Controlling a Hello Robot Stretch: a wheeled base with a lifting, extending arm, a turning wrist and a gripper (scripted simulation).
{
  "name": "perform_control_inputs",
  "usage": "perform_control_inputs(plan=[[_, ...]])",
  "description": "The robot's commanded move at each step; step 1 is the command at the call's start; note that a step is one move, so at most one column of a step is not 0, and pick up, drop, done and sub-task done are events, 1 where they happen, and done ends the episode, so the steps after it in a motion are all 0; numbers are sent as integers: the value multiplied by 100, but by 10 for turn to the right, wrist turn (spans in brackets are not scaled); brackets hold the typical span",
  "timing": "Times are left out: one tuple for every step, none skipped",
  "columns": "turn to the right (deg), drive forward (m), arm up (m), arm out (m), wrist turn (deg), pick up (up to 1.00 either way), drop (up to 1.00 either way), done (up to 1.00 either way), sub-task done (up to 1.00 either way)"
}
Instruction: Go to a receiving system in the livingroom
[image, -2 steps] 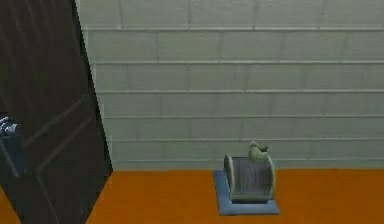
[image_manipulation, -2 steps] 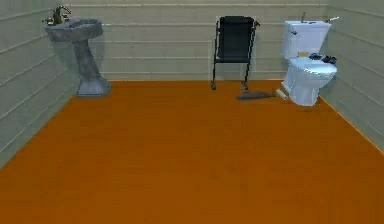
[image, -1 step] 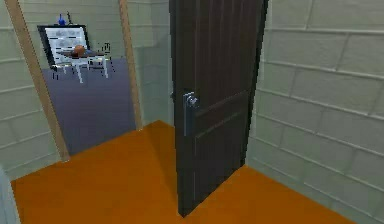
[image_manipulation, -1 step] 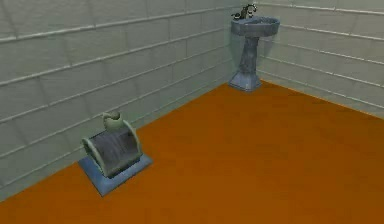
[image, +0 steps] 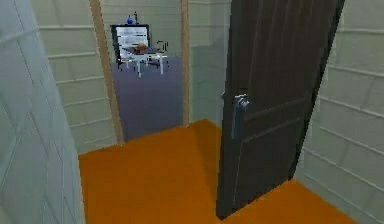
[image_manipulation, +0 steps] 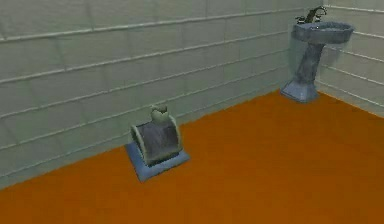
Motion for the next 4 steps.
perform_control_inputs(plan=[[0,40,0,0,0,0,0,0,0],[-90,0,0,0,0,0,0,0,0],[0,95,0,0,0,0,0,0,0],[0,100,0,0,0,0,0,0,0]])
